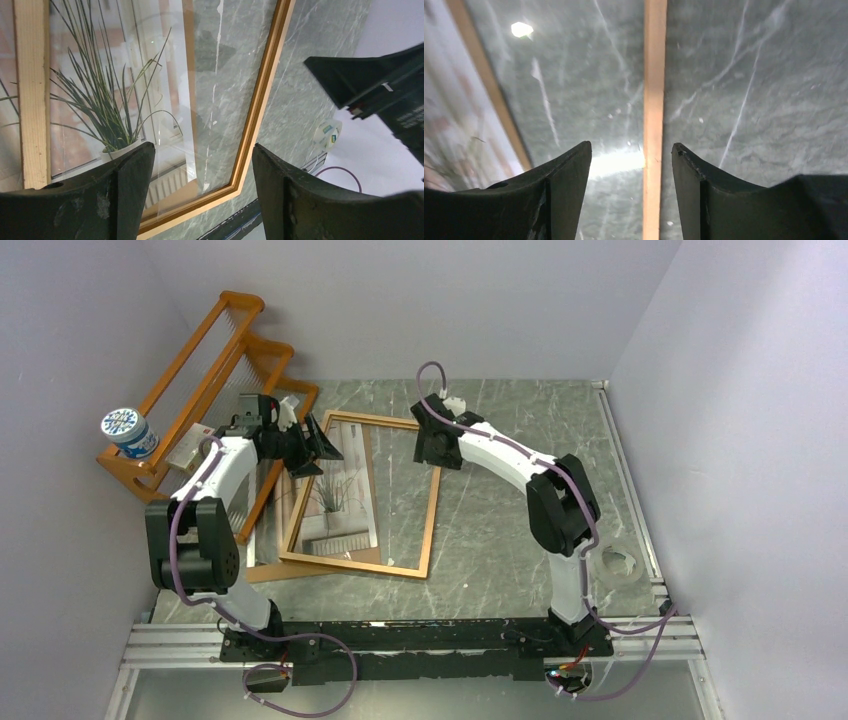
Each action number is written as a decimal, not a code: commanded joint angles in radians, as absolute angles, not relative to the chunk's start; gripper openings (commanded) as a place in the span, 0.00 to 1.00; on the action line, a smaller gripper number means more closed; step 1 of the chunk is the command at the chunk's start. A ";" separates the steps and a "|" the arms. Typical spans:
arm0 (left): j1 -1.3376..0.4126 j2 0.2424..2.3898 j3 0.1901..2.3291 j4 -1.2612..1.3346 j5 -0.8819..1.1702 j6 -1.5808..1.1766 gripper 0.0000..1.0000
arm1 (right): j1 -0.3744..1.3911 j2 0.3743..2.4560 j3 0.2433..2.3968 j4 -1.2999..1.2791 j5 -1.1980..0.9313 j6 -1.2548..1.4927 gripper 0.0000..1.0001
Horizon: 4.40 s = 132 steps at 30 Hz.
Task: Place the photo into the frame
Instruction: Pick up the photo frame item from the photo frame.
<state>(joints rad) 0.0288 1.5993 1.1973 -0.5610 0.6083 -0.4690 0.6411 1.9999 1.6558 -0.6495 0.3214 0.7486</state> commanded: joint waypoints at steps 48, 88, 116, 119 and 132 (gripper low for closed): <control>-0.334 1.599 1.007 -0.076 0.933 -0.592 0.88 | 0.638 2.031 2.003 -0.949 0.137 0.803 0.01; -0.455 1.706 1.095 -0.220 0.870 -0.427 0.20 | 0.608 1.950 1.841 -0.783 -0.023 0.914 0.03; -0.454 1.554 1.265 -0.437 0.652 -0.403 0.49 | 0.496 1.718 1.345 -0.075 -0.392 0.992 0.00; -0.454 1.517 1.321 -0.500 0.584 -0.383 0.70 | 0.480 1.685 1.327 -0.008 -0.482 0.986 0.00; -0.443 1.451 1.727 -0.803 0.147 -0.419 0.92 | 0.439 1.673 1.314 0.023 -0.717 0.853 0.00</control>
